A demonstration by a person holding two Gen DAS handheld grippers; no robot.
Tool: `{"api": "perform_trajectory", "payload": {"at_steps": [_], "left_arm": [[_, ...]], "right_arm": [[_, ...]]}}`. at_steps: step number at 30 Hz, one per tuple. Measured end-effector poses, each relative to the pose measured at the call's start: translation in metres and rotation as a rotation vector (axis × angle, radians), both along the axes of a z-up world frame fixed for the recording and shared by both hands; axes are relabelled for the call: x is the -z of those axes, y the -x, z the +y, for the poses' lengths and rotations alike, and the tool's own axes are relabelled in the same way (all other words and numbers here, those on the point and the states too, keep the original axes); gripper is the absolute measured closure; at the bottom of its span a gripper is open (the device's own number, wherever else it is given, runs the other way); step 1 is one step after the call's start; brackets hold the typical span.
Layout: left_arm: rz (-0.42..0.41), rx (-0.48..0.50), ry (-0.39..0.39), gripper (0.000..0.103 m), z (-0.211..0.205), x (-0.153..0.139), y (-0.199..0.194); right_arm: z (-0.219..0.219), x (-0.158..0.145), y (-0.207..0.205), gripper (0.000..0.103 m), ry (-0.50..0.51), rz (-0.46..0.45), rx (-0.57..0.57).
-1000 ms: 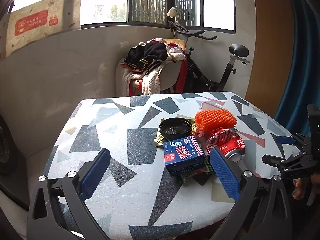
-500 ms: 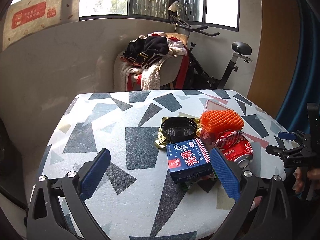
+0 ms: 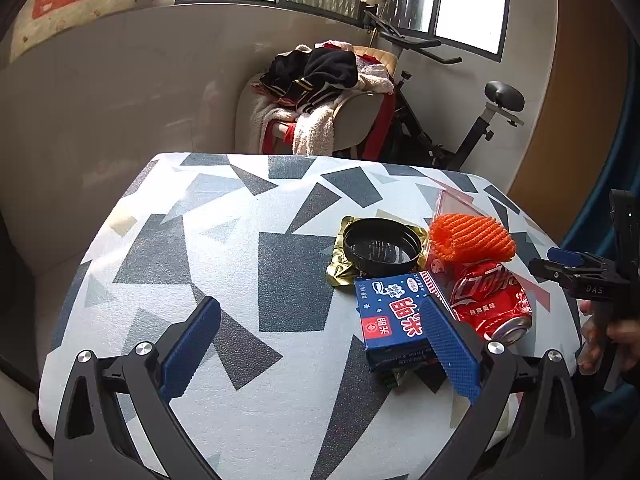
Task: Collect trash
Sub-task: 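Return both grippers above the board toward the orange foam net and blue box, then grasp the orange foam net with the right gripper while the left grasps the blue box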
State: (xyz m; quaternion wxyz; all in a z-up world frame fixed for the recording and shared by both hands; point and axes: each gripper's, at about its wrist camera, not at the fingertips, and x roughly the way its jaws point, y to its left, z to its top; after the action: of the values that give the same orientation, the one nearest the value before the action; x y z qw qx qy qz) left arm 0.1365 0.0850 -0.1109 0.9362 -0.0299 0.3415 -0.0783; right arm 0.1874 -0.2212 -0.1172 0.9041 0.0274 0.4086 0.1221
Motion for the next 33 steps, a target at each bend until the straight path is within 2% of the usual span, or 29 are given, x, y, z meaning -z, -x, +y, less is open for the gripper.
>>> {"api": "perform_trajectory", "payload": {"at_steps": [4, 6, 9, 11, 13, 18, 23, 29, 30, 31, 33], "left_arm": [[0.010, 0.006, 0.012, 0.006, -0.002, 0.004, -0.007], [0.013, 0.013, 0.023, 0.006, -0.004, 0.005, -0.008], [0.025, 0.034, 0.034, 0.006, -0.010, 0.008, -0.010], [0.047, 0.060, 0.048, 0.006, -0.016, 0.011, -0.013], [0.079, 0.094, 0.070, 0.006, -0.023, 0.015, -0.017], [0.161, 0.133, 0.100, 0.006, -0.042, 0.028, -0.033], [0.232, 0.161, 0.057, 0.006, -0.066, 0.045, -0.051], [0.270, 0.154, -0.010, 0.006, -0.083, 0.058, -0.067], [0.275, 0.151, -0.024, 0.007, -0.084, 0.060, -0.068], [0.277, 0.152, -0.032, 0.026, -0.085, 0.060, -0.069], [0.280, 0.148, -0.035, 0.025, -0.084, 0.059, -0.069]], "right_arm": [[0.016, -0.003, -0.027, 0.010, -0.024, 0.005, -0.016], [0.015, 0.000, -0.043, 0.017, -0.060, 0.032, 0.022], [0.008, 0.013, -0.062, 0.033, -0.156, 0.103, 0.074], [0.005, 0.021, -0.066, 0.066, -0.209, 0.154, 0.086], [0.004, 0.020, -0.063, 0.086, -0.228, 0.157, 0.093], [-0.001, -0.005, -0.045, 0.090, -0.241, 0.025, 0.089], [-0.008, -0.032, -0.032, 0.090, -0.190, -0.089, 0.119], [-0.015, -0.042, -0.020, 0.091, -0.155, -0.124, 0.111], [-0.016, -0.042, -0.017, 0.091, -0.153, -0.124, 0.112], [-0.017, -0.042, -0.015, 0.091, -0.153, -0.124, 0.113], [-0.020, -0.042, -0.011, 0.091, -0.154, -0.123, 0.115]]}}
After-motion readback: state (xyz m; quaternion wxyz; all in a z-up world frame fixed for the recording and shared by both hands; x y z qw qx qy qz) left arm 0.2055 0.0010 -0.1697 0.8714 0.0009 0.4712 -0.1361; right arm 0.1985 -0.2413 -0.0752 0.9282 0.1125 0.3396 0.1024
